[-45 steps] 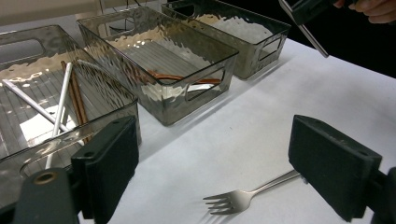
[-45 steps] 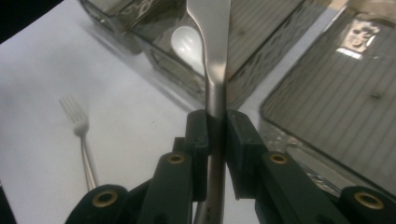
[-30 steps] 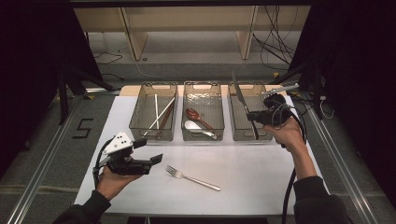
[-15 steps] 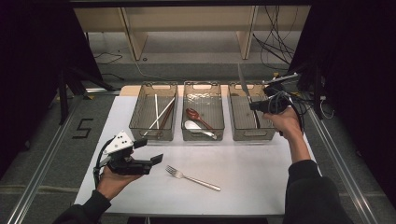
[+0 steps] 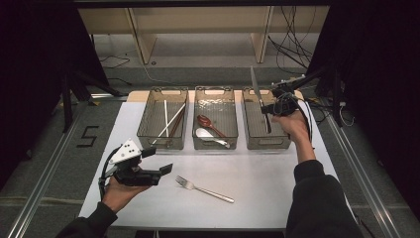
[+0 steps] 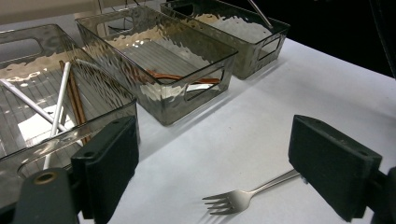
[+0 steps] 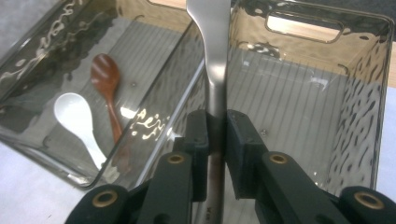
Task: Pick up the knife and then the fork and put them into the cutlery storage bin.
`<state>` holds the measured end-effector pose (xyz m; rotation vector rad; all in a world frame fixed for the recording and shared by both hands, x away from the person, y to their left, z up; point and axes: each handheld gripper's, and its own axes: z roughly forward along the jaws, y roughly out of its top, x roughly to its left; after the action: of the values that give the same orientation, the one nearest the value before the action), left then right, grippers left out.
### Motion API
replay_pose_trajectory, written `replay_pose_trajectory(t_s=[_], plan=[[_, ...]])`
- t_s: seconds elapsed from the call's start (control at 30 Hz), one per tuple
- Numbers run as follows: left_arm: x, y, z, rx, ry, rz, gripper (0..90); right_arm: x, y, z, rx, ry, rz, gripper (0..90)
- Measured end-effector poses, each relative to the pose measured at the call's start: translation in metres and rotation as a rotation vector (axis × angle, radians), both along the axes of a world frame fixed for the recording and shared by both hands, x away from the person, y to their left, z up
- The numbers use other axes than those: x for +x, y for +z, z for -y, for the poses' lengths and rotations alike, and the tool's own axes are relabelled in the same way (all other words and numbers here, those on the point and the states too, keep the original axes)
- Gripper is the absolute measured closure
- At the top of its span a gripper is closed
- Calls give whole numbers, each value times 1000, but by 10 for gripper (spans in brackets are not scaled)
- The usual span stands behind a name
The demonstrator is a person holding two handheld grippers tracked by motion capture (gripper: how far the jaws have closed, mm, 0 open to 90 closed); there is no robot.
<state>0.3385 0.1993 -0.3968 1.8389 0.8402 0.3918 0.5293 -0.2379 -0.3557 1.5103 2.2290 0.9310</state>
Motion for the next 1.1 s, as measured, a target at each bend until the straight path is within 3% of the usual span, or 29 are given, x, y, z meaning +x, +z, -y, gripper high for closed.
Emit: replay_pose_trajectory(t_s=[0.67,1.1], plan=[[0,0,0,-6,-1,5,159,12,-20,-8,-39,-47,-49,801],[-1,1,0,-4,-4,5,159,16,-39,-6,-75,-86,-117,799]])
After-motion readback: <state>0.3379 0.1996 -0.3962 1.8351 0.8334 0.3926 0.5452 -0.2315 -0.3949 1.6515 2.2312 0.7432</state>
